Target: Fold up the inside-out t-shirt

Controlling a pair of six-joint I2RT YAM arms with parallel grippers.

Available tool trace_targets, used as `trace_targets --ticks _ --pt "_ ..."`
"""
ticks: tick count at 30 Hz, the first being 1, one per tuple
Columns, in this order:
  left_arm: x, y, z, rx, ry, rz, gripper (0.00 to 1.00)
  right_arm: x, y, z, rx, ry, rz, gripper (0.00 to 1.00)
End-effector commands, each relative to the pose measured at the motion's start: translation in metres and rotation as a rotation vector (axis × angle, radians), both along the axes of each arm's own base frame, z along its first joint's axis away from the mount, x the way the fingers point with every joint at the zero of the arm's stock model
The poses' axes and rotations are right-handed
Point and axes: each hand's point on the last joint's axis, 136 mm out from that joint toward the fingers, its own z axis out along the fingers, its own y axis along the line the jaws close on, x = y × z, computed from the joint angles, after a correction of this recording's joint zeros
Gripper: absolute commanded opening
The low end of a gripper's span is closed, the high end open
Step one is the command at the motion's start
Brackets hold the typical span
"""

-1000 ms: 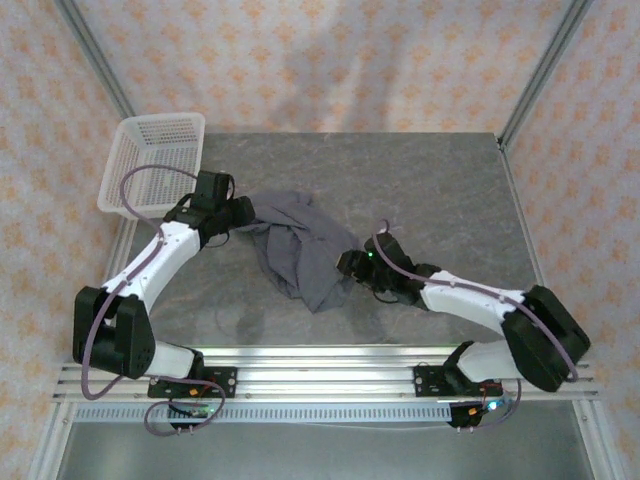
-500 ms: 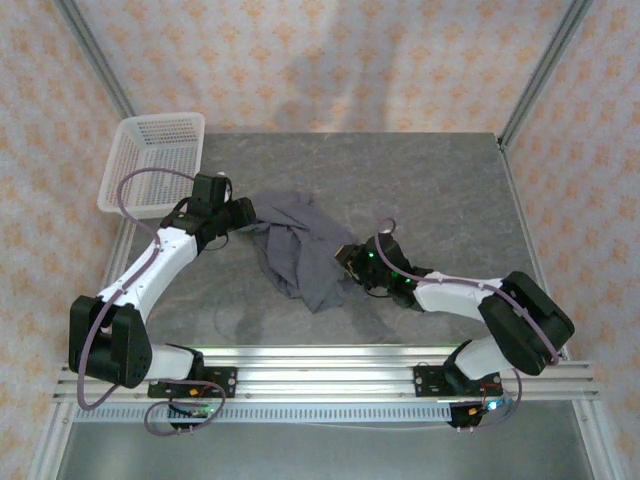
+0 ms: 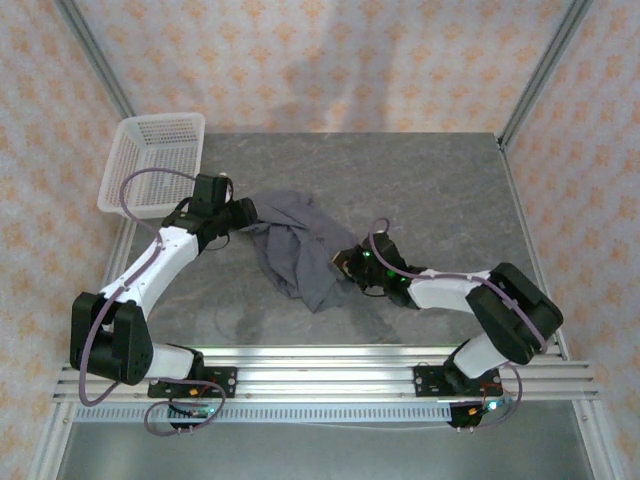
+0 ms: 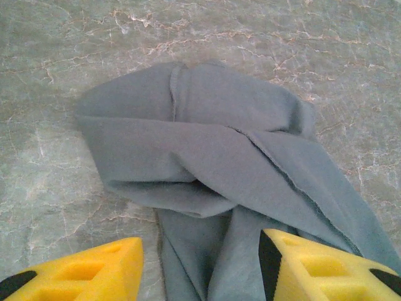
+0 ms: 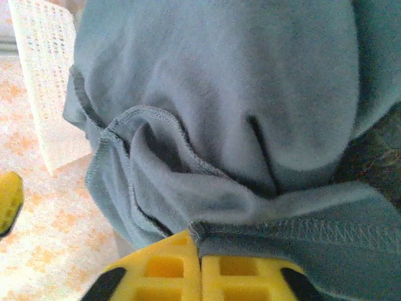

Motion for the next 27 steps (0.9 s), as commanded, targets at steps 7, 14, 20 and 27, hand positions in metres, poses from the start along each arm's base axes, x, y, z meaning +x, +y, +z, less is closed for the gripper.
trace_targets --ticks 7,14,20,27 --pt "-0.001 0.007 0.012 0.060 -0.016 0.016 0.52 -0.005 -0.143 0.095 -0.235 -0.247 -0.317 0.00" --pt "0.003 -0.009 0.013 -0.016 -0.040 -0.039 0.53 -0.026 -0.228 0.134 -0.389 -0.335 -0.548 0.00" --pt "0.009 -0.029 0.002 -0.096 -0.017 -0.073 0.56 -0.042 -0.249 0.071 -0.443 -0.109 -0.663 0.00" --pt "0.039 -0.067 -0.041 -0.298 0.103 -0.051 0.58 -0.040 -0.243 0.068 -0.444 -0.098 -0.628 0.00"
